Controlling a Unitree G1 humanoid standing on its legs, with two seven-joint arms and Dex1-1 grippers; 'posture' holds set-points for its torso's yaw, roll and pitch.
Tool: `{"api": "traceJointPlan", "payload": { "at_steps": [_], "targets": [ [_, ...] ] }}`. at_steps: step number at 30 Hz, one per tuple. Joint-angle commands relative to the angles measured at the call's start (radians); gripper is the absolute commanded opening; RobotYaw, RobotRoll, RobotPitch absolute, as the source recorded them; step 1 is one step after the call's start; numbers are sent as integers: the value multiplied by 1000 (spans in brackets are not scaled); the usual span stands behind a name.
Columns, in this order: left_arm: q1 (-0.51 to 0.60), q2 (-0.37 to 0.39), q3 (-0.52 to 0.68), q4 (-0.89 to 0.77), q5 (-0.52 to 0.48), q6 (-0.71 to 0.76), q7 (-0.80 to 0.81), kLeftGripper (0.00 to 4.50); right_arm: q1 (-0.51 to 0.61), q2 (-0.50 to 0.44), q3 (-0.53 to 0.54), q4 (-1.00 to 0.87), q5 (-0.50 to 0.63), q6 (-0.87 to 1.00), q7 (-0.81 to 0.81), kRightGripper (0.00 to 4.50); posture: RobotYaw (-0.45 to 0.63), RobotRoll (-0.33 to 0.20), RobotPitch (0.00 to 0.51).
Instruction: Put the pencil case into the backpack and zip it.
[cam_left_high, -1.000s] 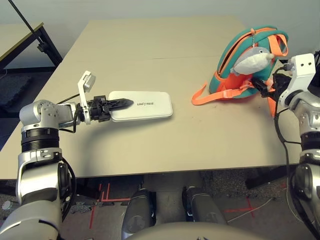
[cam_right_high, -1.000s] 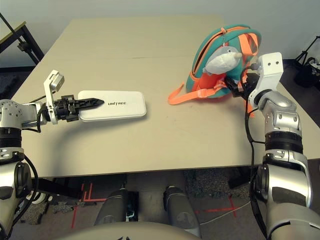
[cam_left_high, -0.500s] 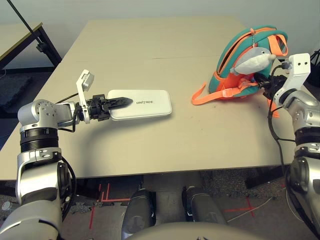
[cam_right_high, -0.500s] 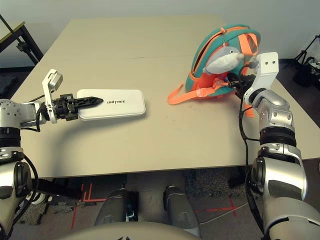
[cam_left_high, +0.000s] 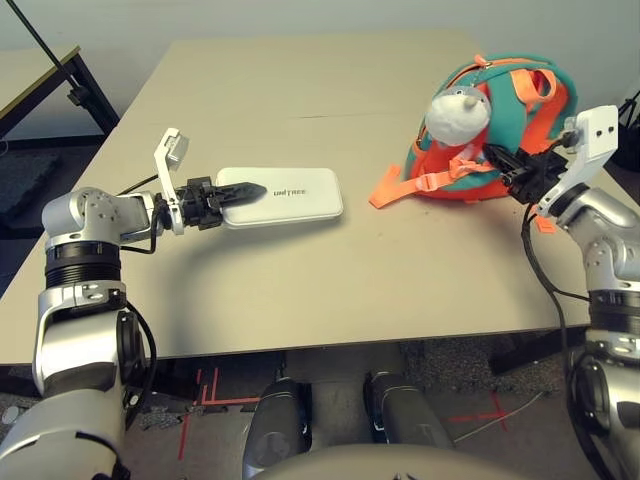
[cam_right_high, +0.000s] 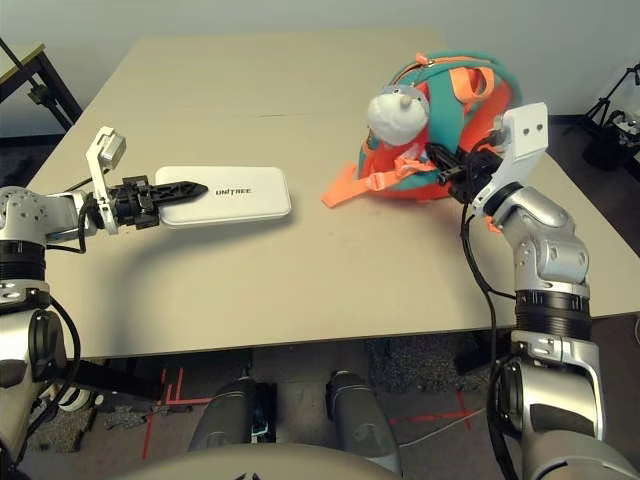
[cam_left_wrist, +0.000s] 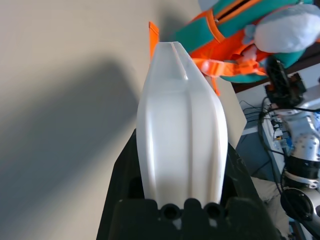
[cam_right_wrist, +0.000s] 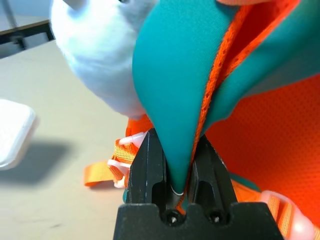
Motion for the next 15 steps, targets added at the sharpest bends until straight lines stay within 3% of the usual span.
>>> {"api": "traceJointPlan", "payload": {
  "at_steps": [1, 8, 15],
  "targets": [
    [-45, 27, -6, 31, 13, -31, -34, 1304, 8, -27, -3, -149, 93, 57, 56, 268, -151, 0, 53],
    [-87, 73, -48, 79, 42, -57, -87, 1304, 56, -71, -29, -288, 194, 168, 77, 267, -170, 0, 49],
    [-122, 92, -62, 100, 68, -95, -124, 1304, 119, -59, -54, -417, 318, 258, 45, 267, -178, 0, 45]
  ]
}}
